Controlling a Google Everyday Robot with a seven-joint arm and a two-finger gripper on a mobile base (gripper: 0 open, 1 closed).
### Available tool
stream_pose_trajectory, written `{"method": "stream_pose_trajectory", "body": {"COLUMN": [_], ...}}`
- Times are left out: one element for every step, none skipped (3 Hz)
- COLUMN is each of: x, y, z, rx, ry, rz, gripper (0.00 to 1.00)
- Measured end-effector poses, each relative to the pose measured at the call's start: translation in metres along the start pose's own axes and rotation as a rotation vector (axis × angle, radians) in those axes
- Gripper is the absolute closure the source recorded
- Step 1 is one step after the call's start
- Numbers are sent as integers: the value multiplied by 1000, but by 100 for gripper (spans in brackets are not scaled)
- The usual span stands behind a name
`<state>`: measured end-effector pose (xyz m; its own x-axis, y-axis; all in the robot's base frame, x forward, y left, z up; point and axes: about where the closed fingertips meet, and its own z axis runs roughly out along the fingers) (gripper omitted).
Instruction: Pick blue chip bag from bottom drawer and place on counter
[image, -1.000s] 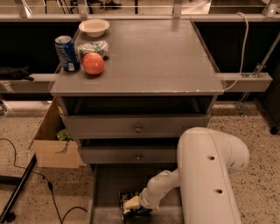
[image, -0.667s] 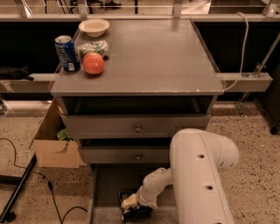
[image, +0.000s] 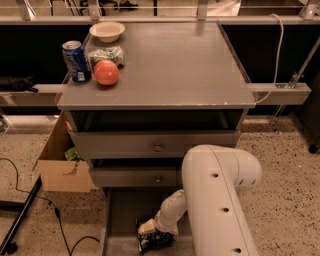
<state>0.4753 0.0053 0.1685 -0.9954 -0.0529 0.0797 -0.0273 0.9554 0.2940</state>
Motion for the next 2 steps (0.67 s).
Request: {"method": "stream_pose_trajectory", "body": {"x": [8,9], "y": [-23,-24], "z": [41,42], "rx": [38,39], "ry": [34,35], "rz": [72,73], "gripper": [0,0]}}
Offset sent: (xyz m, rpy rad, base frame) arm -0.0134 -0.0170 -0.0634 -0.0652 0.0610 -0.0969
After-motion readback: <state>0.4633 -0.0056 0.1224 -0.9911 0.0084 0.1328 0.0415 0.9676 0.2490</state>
